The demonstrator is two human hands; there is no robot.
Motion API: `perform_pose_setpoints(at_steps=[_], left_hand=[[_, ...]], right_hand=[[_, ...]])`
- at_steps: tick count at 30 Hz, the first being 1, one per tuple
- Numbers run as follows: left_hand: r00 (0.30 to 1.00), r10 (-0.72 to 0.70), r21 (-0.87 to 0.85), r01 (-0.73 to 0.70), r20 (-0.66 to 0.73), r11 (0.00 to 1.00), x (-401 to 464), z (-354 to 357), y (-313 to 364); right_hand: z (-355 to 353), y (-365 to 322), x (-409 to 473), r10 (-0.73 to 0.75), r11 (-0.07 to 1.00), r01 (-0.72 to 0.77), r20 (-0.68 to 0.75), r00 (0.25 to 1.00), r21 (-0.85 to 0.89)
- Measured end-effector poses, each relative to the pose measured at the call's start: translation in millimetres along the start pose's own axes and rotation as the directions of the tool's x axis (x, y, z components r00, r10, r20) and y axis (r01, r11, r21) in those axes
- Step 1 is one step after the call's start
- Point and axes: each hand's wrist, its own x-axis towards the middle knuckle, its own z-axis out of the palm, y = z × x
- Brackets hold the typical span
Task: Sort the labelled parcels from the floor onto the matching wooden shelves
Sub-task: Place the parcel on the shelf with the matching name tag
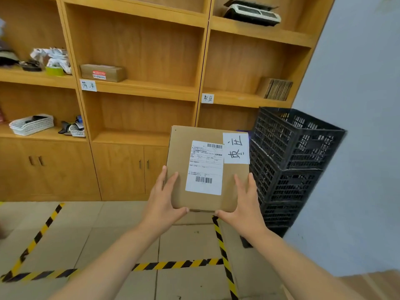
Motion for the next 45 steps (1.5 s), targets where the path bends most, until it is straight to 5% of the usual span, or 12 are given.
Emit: perform_pose_setpoints(at_steps=[28,45], left_hand=[[0.998,-0.006,0.125,0.013,-0.058,0.992,375,156,-38],[0.996,0.09,-0.034,-0.089,0.01,0.995,622,239,-107]], right_hand=[[52,165,393,-0.052,0.997,0.053,-0.021,0.998,0.054],[93,226,619,0.033,0.999,-0.035,-0.082,0.996,-0.023]])
